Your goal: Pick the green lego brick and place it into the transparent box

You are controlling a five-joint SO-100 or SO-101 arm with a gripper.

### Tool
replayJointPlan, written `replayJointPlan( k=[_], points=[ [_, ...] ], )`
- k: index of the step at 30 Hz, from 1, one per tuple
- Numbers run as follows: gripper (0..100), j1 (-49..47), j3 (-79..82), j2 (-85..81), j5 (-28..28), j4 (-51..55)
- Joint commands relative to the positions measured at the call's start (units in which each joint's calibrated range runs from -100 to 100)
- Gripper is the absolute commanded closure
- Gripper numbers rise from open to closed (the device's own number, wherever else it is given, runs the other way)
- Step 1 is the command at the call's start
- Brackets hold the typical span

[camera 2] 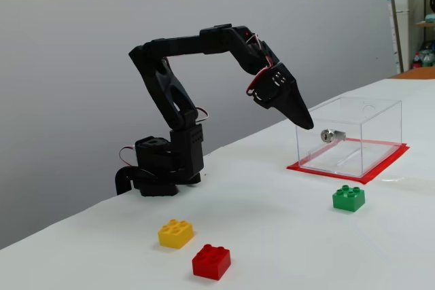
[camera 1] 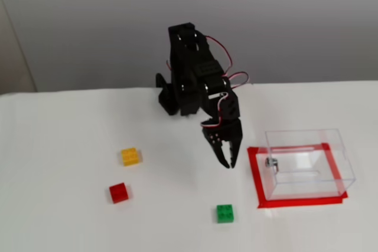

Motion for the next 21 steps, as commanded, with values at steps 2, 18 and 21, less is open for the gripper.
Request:
replayJointPlan(
  k=[2, 18, 21],
  points=[
    [98, 0.2, -6.9, 4.6, -1.7, -0.5],
    [97, 1.0, -22.3, 25.9, -3.9, -0.5],
    [91, 1.1, -24.1, 29.0, -3.9, -0.5]
  ],
)
